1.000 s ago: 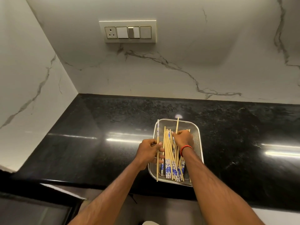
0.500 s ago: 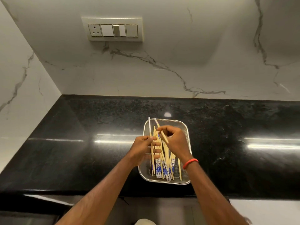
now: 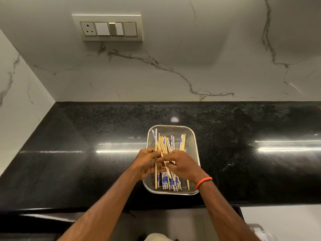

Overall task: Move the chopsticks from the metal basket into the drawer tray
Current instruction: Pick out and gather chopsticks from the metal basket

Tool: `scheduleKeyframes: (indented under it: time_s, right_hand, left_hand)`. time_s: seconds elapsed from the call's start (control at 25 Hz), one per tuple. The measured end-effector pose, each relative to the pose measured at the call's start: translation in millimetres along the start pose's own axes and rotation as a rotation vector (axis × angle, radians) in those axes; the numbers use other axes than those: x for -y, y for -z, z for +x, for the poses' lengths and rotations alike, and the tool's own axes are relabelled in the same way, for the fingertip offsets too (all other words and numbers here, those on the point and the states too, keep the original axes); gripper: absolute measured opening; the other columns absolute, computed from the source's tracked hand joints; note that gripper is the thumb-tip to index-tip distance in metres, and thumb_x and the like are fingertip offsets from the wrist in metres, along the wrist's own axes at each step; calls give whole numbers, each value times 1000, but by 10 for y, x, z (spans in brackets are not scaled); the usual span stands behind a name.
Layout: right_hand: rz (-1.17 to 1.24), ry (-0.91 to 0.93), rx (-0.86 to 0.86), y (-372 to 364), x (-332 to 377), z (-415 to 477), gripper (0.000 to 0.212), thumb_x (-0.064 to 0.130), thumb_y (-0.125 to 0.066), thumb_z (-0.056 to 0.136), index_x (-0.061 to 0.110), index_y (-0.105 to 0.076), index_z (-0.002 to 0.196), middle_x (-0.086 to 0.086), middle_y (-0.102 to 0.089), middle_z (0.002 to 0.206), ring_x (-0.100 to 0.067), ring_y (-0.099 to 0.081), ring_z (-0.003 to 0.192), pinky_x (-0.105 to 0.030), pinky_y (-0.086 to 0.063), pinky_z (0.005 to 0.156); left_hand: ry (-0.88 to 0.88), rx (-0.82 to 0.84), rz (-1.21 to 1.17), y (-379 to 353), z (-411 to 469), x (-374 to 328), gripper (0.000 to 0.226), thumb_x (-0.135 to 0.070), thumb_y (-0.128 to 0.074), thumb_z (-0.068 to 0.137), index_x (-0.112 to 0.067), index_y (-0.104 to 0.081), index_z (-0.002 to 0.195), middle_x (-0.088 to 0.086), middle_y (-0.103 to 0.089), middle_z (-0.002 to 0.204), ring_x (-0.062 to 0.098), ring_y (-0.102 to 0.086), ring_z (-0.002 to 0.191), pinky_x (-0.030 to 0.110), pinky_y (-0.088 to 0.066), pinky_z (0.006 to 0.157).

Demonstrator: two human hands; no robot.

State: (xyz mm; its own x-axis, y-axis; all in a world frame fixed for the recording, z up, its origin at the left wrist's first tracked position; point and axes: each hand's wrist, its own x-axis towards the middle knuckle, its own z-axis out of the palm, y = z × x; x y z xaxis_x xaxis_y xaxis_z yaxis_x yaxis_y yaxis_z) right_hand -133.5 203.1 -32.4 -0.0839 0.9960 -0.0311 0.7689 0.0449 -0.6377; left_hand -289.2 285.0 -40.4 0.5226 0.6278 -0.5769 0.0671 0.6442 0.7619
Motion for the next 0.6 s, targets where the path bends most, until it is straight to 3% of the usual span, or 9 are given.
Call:
scheduleKeyframes:
  time_s: [0.12, 0.2, 0.32, 0.4, 0.48, 0.6]
  right_hand:
    - [208, -59, -35, -32, -90, -31, 32, 10, -56, 89, 25, -77, 107, 5, -75, 97, -17, -68, 83, -30, -58, 77]
    - [302, -133, -187, -73, -180, -40, 27, 8, -57, 91, 21, -77, 103, 9, -75, 96, -13, -71, 80, -33, -61, 76]
    - [120, -398, -406, -116, -318, -13, 17, 23, -60, 96, 26, -74, 105, 11, -73, 88, -5, -67, 68, -22, -57, 63]
    - [-57, -530, -378, -166, -374, 24, 16, 36, -62, 95, 27, -72, 104, 11, -70, 84, -1, -62, 66, -18, -50, 62]
    - [-119, -578, -317, -244, -384, 66, 18, 41, -64, 93, 26, -72, 97, 10, -71, 82, -3, -63, 68, -22, -54, 66]
    - [-170, -599, -278, -309, -361, 136, 24, 44, -65, 90, 23, -71, 80, 9, -66, 71, -7, -66, 68, -26, -56, 65]
  left_hand:
    - [-15, -24, -19, 30, 29, -18, 15, -7, -53, 101, 0, -59, 113, 16, -80, 96, 34, -78, 74, 42, -64, 54]
    - [-39, -58, -21, 44, 49, -30, 16, -9, -47, 103, -1, -57, 113, 20, -78, 96, 36, -77, 74, 44, -64, 54]
    - [-66, -110, 17, 65, 89, -36, 17, -14, -44, 105, -2, -54, 113, 23, -72, 96, 35, -77, 71, 47, -64, 57]
    - [-67, -108, 78, 75, 113, -41, 19, -17, -42, 106, -3, -53, 112, 22, -67, 96, 32, -76, 69, 50, -65, 63]
    - [-55, -89, 123, 68, 136, -44, 21, -18, -40, 106, -3, -52, 115, 21, -65, 95, 31, -76, 68, 51, -64, 65]
    - [-51, -48, 165, 21, 139, -63, 22, -20, -40, 107, -7, -53, 118, 17, -62, 92, 29, -74, 67, 46, -63, 58]
